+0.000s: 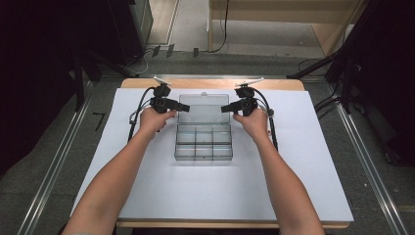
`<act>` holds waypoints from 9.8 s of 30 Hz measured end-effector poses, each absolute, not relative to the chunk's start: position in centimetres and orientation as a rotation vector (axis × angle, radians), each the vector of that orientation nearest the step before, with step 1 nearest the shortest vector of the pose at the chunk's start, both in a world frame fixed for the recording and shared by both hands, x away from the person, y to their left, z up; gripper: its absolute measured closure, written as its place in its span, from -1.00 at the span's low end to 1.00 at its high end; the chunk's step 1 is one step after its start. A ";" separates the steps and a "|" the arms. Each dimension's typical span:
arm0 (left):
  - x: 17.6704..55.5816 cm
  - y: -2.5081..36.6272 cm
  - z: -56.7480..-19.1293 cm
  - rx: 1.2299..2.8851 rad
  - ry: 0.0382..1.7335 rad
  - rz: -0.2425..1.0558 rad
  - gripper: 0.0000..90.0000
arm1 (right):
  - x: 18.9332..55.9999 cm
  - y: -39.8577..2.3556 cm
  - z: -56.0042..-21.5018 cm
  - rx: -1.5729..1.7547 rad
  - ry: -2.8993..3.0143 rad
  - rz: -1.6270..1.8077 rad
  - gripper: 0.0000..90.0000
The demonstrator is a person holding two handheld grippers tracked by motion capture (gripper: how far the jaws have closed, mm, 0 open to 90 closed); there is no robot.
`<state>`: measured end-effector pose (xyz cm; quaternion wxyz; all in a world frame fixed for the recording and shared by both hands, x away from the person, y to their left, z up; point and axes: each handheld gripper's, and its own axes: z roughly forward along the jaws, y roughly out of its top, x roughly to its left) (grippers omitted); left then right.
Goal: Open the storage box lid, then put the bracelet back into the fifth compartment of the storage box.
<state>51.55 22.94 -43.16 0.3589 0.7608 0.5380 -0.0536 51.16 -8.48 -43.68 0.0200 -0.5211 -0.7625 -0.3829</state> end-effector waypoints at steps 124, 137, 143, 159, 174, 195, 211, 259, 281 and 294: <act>39.9 26.2 -39.5 2.073 1.200 -0.027 -0.02 | 43.1 -17.5 -43.3 -1.647 -2.737 -0.897 -0.26; 39.6 26.7 -39.8 2.076 1.219 -0.024 -0.02 | 44.3 -16.9 -44.7 -1.694 -2.747 -0.715 -0.56; 39.4 26.9 -39.9 2.073 1.227 -0.023 -0.02 | 44.7 -16.6 -45.4 -1.688 -2.755 -0.622 -0.66; 39.2 27.2 -40.0 2.065 1.242 -0.020 -0.02 | 44.7 -16.4 -45.3 -1.671 -2.795 -0.614 0.07; 39.2 27.5 -39.9 2.046 1.248 -0.018 -0.02 | 44.7 -16.4 -45.0 -1.622 -2.745 -0.652 0.88; 39.4 27.9 -40.0 2.038 1.252 -0.016 -0.02 | 44.3 -16.7 -43.7 -1.550 -2.739 -0.833 0.89; 39.5 28.1 -39.9 2.029 1.249 -0.018 -0.04 | 43.0 -17.1 -42.0 -1.492 -2.746 -1.040 0.88; 40.1 28.3 -40.1 2.023 1.255 -0.019 -0.05 | 39.2 -16.9 -39.5 -1.387 -2.687 -1.353 0.88; 40.1 28.4 -40.2 2.023 1.258 -0.013 -0.05 | 38.5 -15.7 -38.1 -1.290 -2.672 -1.456 0.88; 40.2 28.5 -40.2 2.021 1.261 -0.013 -0.05 | 38.1 -14.4 -37.8 -1.224 -2.668 -1.484 0.88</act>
